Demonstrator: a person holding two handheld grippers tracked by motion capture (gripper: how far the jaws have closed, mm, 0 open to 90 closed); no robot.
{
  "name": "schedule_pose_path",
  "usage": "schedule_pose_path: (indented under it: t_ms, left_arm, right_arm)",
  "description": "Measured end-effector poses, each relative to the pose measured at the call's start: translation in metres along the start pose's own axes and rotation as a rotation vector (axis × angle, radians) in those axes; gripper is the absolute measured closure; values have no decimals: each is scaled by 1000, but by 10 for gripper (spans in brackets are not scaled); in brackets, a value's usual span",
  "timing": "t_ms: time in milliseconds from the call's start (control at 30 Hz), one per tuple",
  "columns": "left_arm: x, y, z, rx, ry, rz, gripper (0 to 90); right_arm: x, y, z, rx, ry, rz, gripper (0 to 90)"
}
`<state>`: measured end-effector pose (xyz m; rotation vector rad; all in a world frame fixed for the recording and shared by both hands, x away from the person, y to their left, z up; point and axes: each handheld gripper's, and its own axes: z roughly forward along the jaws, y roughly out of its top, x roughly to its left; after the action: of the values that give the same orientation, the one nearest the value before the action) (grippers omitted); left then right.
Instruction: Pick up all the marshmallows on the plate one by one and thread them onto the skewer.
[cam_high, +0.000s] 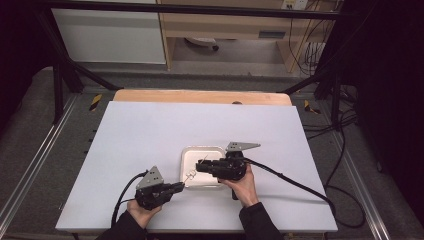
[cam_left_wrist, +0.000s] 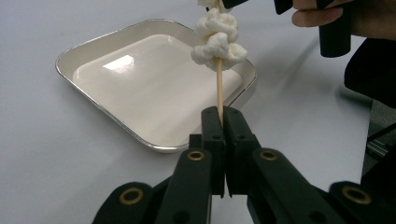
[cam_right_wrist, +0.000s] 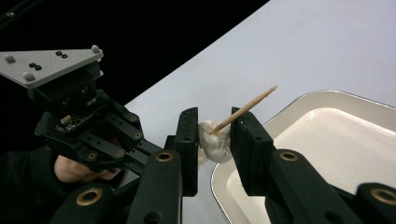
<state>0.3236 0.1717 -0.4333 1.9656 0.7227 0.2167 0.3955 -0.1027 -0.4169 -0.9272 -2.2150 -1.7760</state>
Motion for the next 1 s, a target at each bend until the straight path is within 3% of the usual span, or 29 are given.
schedule_pose_path:
  t_ms: [267, 533, 733, 1000]
  left_arm:
    - [0, 0, 1, 0, -4, -2, 882]
    - [2, 0, -1, -2, 6, -10, 882]
    - [4, 0, -3, -4, 11, -16, 882]
    - [5, -1, -2, 1, 14, -20, 882]
  right_arm:
    - [1, -1, -1, 8, -8, -10, 702]
    - [3, 5, -10, 19, -83, -89, 475]
    - [4, 6, -17, 78, -173, -158, 271]
    - [-6, -3, -36, 102, -253, -178, 85]
